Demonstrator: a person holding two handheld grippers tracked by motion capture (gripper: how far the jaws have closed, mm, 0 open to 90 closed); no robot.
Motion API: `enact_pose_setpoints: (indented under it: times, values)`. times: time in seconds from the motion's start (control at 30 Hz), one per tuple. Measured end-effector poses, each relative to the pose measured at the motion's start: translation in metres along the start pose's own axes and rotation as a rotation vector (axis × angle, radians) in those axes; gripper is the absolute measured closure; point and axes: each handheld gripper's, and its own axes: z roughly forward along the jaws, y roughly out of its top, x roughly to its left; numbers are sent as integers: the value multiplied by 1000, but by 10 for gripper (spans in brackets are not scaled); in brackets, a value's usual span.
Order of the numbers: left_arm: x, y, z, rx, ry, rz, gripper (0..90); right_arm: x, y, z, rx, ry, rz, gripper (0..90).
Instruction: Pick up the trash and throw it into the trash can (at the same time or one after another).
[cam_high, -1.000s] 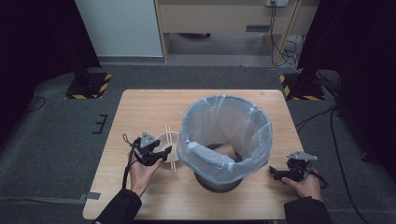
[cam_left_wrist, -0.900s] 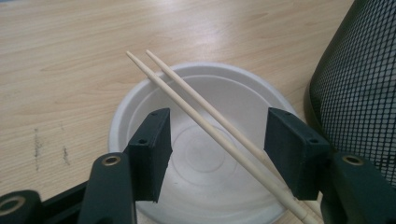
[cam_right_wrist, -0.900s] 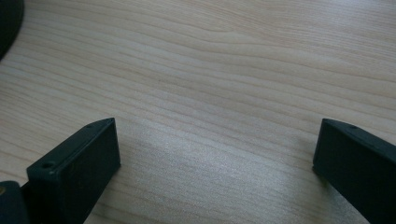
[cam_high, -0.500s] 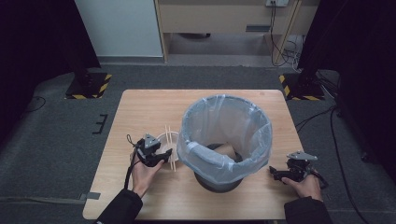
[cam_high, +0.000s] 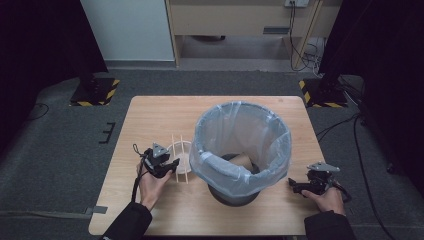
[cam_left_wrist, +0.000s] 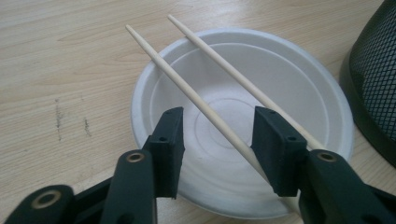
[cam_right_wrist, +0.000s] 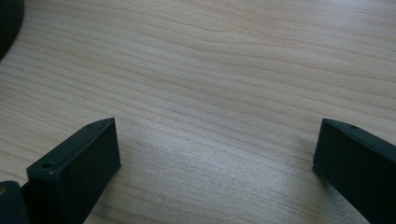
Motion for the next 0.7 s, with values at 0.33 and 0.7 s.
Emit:
enact_pose_setpoints:
  times: [0.33, 0.7]
  values:
    - [5, 1, 0, 16, 5, -19, 672, 0, 0, 0, -1, 0, -10, 8]
    - [6, 1, 2, 31, 5, -24, 780, 0, 0, 0, -1, 1, -10, 8]
